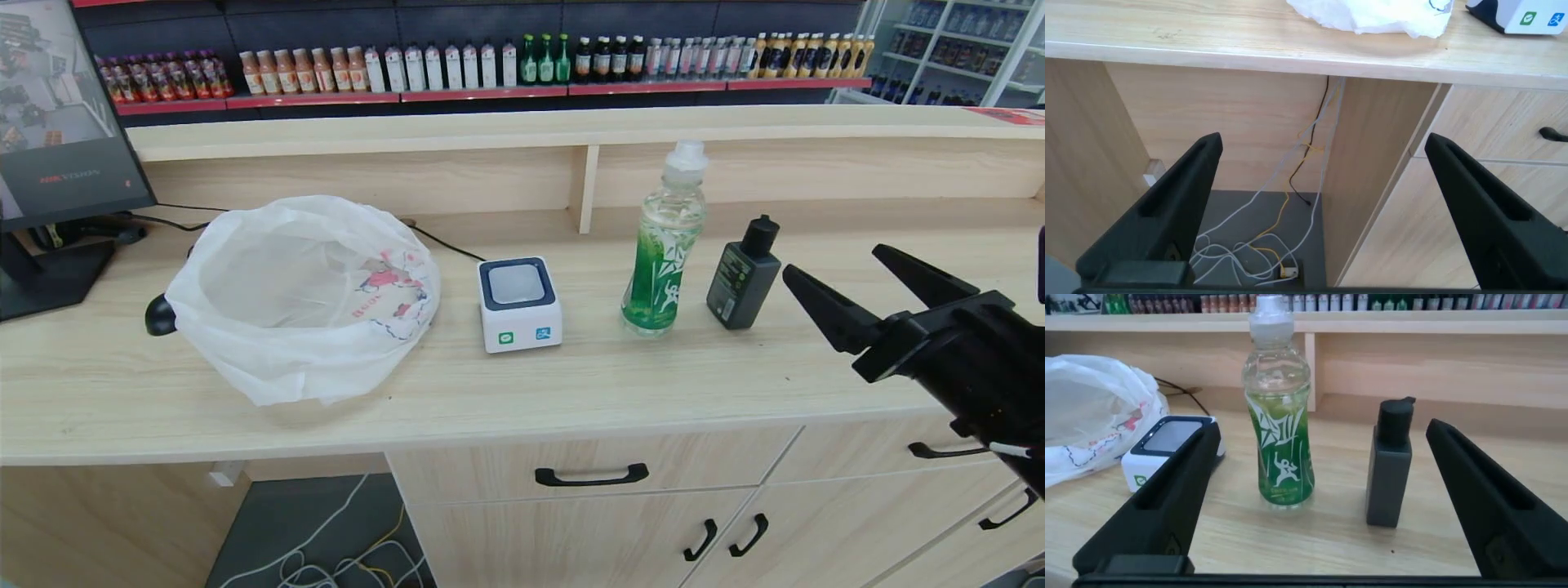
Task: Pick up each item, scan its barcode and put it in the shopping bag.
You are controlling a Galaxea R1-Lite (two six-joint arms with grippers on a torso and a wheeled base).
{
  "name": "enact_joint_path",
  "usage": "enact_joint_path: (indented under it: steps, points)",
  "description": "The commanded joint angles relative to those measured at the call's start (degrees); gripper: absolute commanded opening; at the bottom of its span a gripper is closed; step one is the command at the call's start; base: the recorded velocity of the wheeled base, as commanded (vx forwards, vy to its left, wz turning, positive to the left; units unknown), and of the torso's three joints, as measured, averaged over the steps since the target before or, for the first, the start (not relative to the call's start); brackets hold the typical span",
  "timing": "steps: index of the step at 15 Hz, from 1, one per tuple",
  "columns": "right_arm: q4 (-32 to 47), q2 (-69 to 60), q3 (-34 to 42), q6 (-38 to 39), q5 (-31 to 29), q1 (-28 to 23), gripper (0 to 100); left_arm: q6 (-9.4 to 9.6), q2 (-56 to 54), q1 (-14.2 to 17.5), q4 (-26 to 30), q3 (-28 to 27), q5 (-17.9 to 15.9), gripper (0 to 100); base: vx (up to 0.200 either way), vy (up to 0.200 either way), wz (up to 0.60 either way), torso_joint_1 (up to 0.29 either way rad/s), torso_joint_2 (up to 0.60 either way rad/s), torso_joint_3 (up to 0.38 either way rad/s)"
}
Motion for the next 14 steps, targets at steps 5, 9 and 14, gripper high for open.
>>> enact_joint_path:
  steps: [5,9,14]
  points:
    - [-0.3,1.5,4.4,1.2,0.5,0.9,100,-0.02,0.0,0.0,0.0,0.0,0.0,100,0.0,0.0,0.0,0.0,0.0,0.0]
    - [-1.4,2.4,5.2,1.4,0.6,0.9,100,-0.02,0.0,0.0,0.0,0.0,0.0,100,0.0,0.0,0.0,0.0,0.0,0.0]
    - [-2.2,8.2,0.0,1.4,0.7,1.3,100,-0.02,0.0,0.0,0.0,0.0,0.0,100,0.0,0.0,0.0,0.0,0.0,0.0]
